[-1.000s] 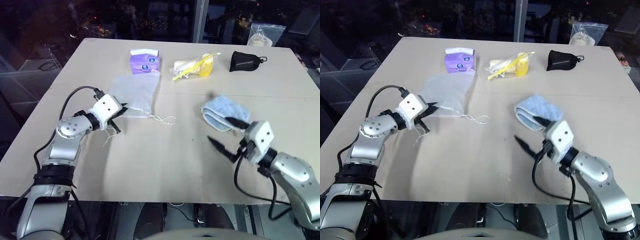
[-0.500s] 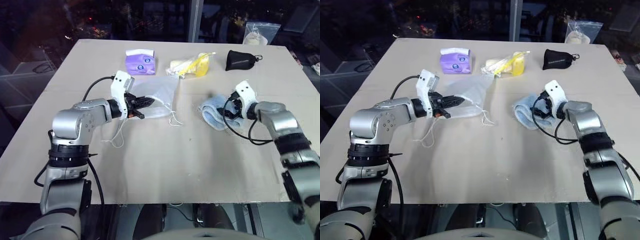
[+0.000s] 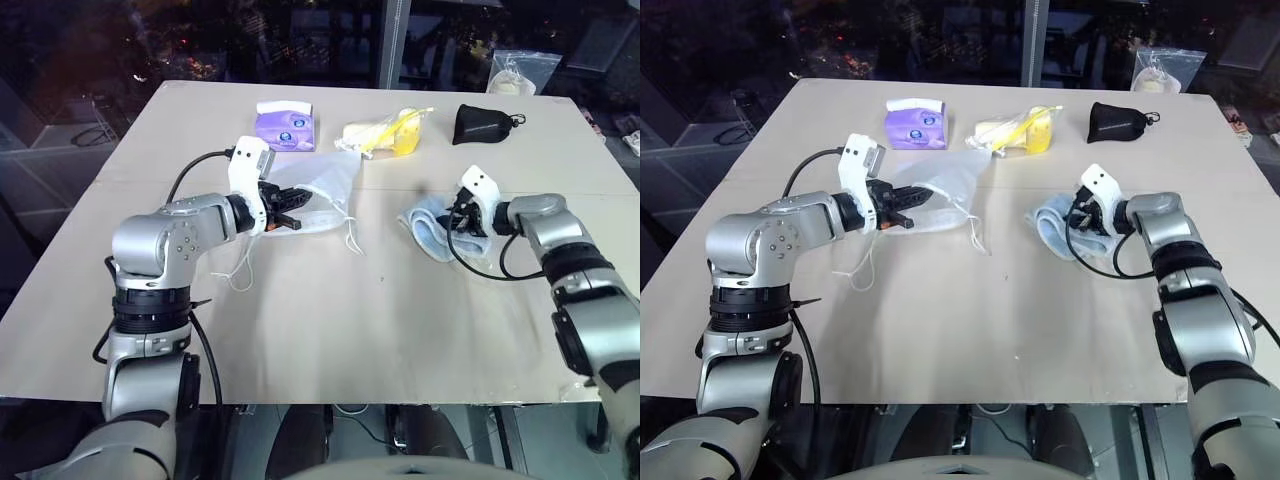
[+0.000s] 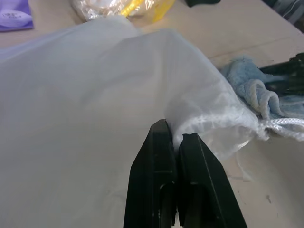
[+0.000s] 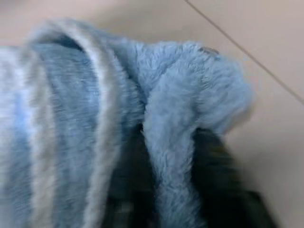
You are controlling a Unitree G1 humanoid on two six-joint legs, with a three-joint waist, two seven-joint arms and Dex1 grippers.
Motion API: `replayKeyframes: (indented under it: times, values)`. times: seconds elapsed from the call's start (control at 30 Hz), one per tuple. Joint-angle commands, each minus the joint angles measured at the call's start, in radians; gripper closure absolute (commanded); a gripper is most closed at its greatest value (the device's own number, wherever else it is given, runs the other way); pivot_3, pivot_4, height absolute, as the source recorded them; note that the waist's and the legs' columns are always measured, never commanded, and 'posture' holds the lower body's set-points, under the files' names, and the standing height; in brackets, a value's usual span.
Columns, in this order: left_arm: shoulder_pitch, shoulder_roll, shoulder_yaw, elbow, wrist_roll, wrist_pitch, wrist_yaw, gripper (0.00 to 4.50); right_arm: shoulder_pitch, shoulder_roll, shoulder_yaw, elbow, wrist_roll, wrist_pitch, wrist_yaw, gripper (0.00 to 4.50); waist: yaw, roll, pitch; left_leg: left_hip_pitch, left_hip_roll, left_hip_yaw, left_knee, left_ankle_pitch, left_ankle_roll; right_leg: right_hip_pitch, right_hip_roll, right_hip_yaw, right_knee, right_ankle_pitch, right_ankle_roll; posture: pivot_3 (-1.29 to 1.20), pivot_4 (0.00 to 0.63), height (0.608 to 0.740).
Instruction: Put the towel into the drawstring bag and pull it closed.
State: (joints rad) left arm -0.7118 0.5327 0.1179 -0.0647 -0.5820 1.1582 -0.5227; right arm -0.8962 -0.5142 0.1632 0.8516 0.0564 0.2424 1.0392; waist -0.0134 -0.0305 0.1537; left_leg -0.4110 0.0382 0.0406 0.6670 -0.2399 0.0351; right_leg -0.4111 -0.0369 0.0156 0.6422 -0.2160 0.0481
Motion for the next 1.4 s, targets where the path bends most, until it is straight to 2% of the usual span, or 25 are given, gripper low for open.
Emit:
replayKeyframes:
  times: [0.03,0.13,0.23,0.3,0.4,0.57,0.7,0.8,0.9,1.0,1.2,1.4]
  values:
    - [-0.045,0.008,-0.001,-0.023,-0.068,0.097,-0.044,4.50,0.247,0.036,-0.126,-0.485,0.256,0.102,0.074,4.48,0.000,0.000,0.000,-0.003,0.000,-0.002,-0.001,0.000,0.000,-0.003,0.001,-0.001,0.001,0.000,0.000,0.00,0.150,0.740]
    - [-0.073,0.003,-0.013,-0.007,-0.079,0.145,-0.045,4.50,0.416,0.061,-0.163,-0.850,0.385,0.220,0.020,4.48,-0.003,0.007,0.004,-0.006,0.001,-0.006,-0.005,0.001,-0.002,-0.007,0.002,-0.002,0.001,-0.001,0.001,0.00,0.150,0.740]
    - [-0.111,-0.020,-0.045,0.009,-0.088,0.179,-0.055,4.50,0.480,0.153,-0.068,-1.096,0.402,0.299,-0.107,4.48,-0.007,0.009,0.005,-0.004,-0.001,-0.002,-0.006,0.000,-0.001,-0.011,0.002,0.003,0.002,0.000,0.001,0.00,0.150,0.740]
    - [-0.138,-0.048,-0.075,0.014,-0.095,0.192,-0.060,4.50,0.444,0.231,0.062,-1.097,0.285,0.292,-0.209,4.48,-0.006,0.007,0.004,-0.003,-0.001,-0.003,-0.006,0.000,-0.001,-0.009,0.003,0.003,0.002,-0.001,0.001,0.00,0.150,0.740]
    - [-0.160,-0.073,-0.091,0.005,-0.104,0.214,-0.063,4.50,0.395,0.294,0.150,-1.013,0.150,0.294,-0.331,4.48,-0.005,0.007,0.004,-0.003,-0.001,-0.005,-0.004,0.002,-0.003,-0.009,0.006,0.003,0.003,0.000,0.000,0.00,0.150,0.740]
    - [-0.170,-0.070,-0.112,-0.014,-0.111,0.226,-0.075,4.50,0.369,0.342,0.157,-0.947,0.059,0.314,-0.484,4.48,0.003,0.007,0.004,-0.005,-0.002,-0.004,-0.002,0.003,-0.004,-0.009,0.002,0.003,0.002,0.000,0.000,0.00,0.150,0.740]
    - [-0.153,-0.039,-0.117,-0.036,-0.126,0.264,-0.091,4.50,0.404,0.420,0.032,-0.927,0.140,0.352,-0.567,4.48,0.000,0.007,0.004,-0.006,-0.002,-0.003,-0.002,0.003,-0.004,-0.009,0.002,0.004,0.001,0.000,0.000,0.00,0.150,0.740]
    - [-0.131,0.032,-0.130,-0.039,-0.136,0.282,-0.136,4.50,0.441,0.446,-0.081,-0.961,0.238,0.368,-0.568,4.48,-0.001,0.007,0.004,-0.005,-0.001,-0.004,-0.005,0.002,-0.005,-0.010,0.003,0.003,0.001,0.000,0.000,0.00,0.150,0.740]
    - [-0.122,0.102,-0.164,-0.030,-0.125,0.255,-0.182,4.50,0.470,0.425,-0.127,-0.994,0.278,0.385,-0.569,4.48,-0.003,0.007,0.005,-0.004,-0.001,-0.004,-0.009,0.002,-0.005,-0.011,0.004,0.003,0.001,0.000,0.000,0.00,0.150,0.740]
    - [-0.135,0.129,-0.181,-0.008,-0.110,0.226,-0.204,4.50,0.491,0.399,-0.134,-1.024,0.306,0.394,-0.561,4.48,-0.003,0.007,0.005,-0.004,-0.001,-0.004,-0.009,0.002,-0.005,-0.011,0.004,0.003,0.001,0.000,-0.001,0.00,0.150,0.740]
    - [-0.189,0.099,-0.194,0.063,-0.044,0.075,-0.193,4.50,0.541,0.282,-0.050,-1.147,0.422,0.462,-0.385,4.48,0.001,0.007,0.005,-0.005,-0.002,-0.004,-0.009,0.002,-0.004,-0.011,0.003,0.003,0.000,0.000,0.000,0.00,0.150,0.740]
    - [-0.239,0.055,-0.184,0.091,-0.037,0.044,-0.198,4.50,0.539,0.223,0.019,-1.153,0.377,0.454,-0.386,4.48,-0.001,0.007,0.005,-0.005,-0.002,-0.003,-0.009,0.002,-0.004,-0.011,0.004,0.002,0.000,0.000,0.000,0.00,0.150,0.740]
